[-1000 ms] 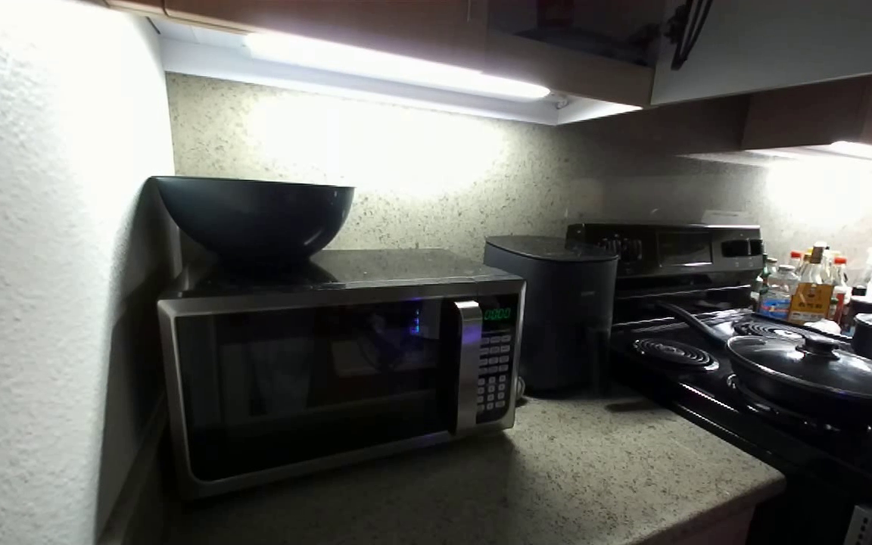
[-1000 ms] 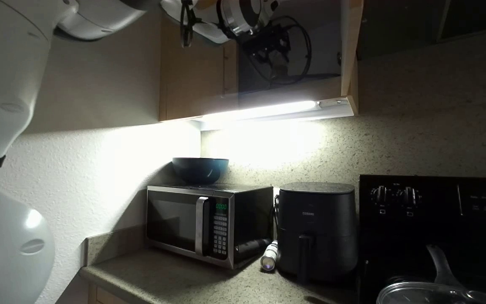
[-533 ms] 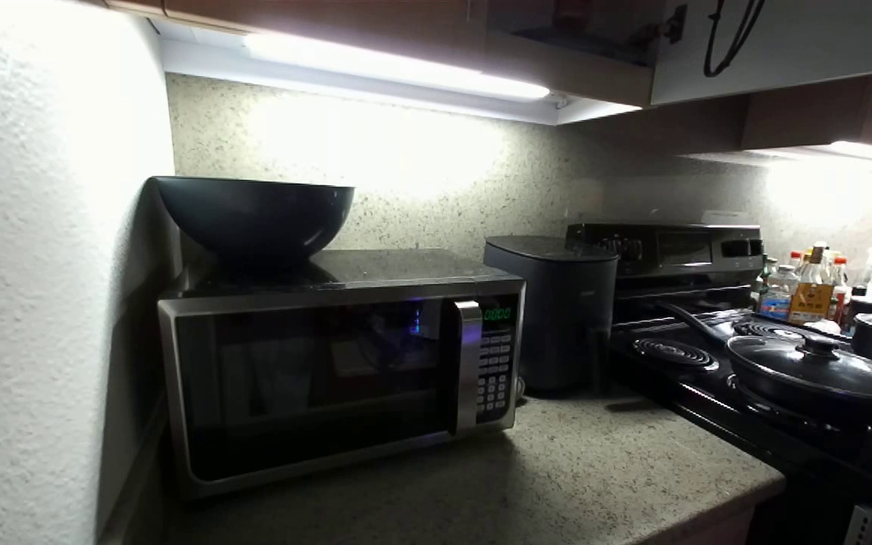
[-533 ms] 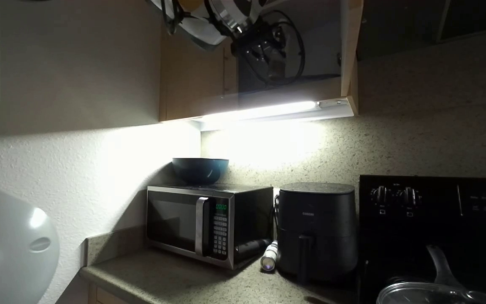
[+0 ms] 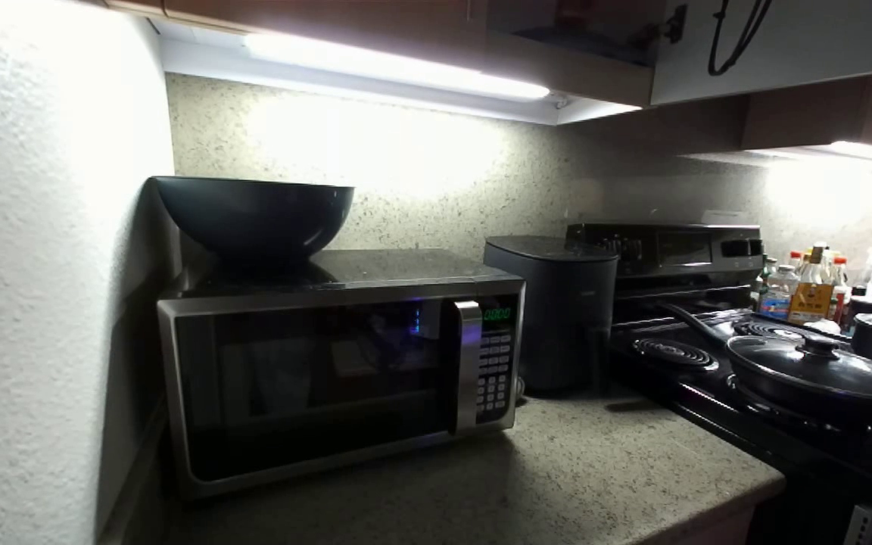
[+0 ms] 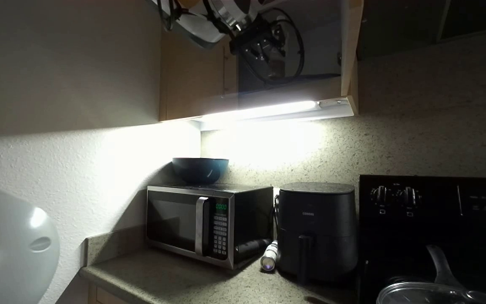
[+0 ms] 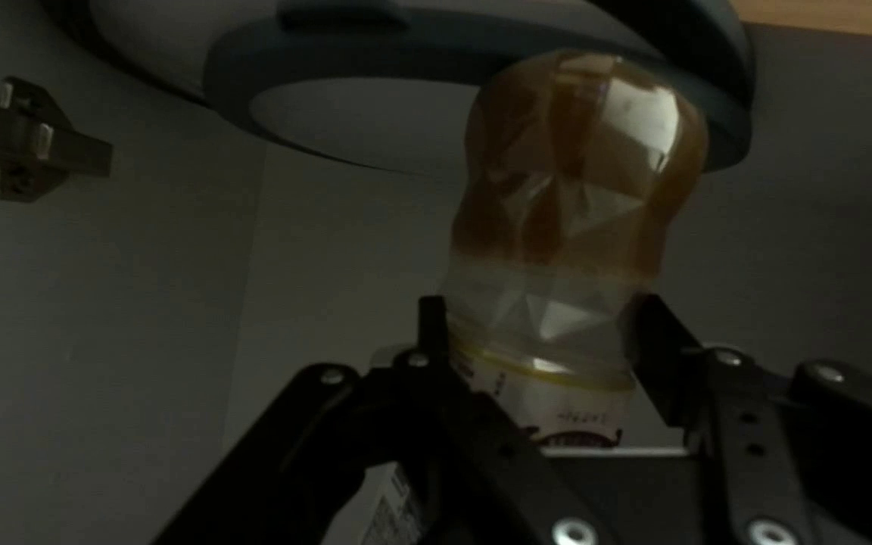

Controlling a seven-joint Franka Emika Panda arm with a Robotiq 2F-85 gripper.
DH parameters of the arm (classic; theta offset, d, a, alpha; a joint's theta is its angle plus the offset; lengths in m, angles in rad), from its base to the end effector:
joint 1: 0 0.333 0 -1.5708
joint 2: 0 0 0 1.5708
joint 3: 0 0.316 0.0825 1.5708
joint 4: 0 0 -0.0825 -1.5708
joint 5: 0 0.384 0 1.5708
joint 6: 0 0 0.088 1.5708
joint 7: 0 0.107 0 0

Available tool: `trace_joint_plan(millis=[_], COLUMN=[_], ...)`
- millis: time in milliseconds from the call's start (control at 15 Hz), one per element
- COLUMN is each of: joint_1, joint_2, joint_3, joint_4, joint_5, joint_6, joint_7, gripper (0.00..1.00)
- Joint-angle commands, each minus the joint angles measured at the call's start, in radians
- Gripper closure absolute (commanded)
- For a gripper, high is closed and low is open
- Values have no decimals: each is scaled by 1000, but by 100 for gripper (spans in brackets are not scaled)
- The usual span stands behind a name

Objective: Put the bottle from the cupboard onto the microwave

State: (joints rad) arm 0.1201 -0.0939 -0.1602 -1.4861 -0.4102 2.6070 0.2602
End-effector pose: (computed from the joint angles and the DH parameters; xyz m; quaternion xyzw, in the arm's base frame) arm 0.5472 -0.0208 0.8476 0.8086 -0.0405 0.5752 0.1165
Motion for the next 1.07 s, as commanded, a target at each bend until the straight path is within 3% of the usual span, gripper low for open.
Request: trace_joint_plan(millis=[0,600,667,1000], joint_1=[9,-16,-89,-156], joint_2=[-82,-280,-287,-273], joint_3=[28,140,200,248], joint_4=[-117,-406,-434,-534], joint_5=[-70,-271,-204,-114], joint_6=[34,48,65,100], joint_7=[36,235,208,197], gripper=[64,64,64,64])
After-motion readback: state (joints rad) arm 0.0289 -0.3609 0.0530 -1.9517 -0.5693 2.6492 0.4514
